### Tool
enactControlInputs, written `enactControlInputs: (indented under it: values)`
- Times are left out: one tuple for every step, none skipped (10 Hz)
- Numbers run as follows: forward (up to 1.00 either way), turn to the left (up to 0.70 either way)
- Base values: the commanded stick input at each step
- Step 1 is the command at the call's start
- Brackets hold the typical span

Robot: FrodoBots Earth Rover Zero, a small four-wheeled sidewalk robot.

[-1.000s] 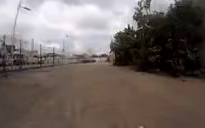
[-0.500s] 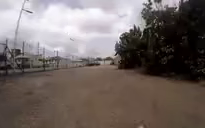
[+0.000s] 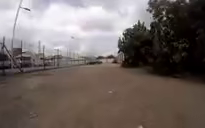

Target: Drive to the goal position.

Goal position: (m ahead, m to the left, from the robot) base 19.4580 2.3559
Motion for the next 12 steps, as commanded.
enactControlInputs:
  values:
    - [1.00, 0.00]
    - [1.00, 0.00]
    - [1.00, 0.00]
    - [1.00, 0.00]
    - [1.00, 0.00]
    - [1.00, 0.00]
    - [1.00, 0.00]
    - [1.00, 0.00]
    - [1.00, 0.00]
    - [1.00, 0.00]
    - [1.00, 0.00]
    - [1.00, 0.00]
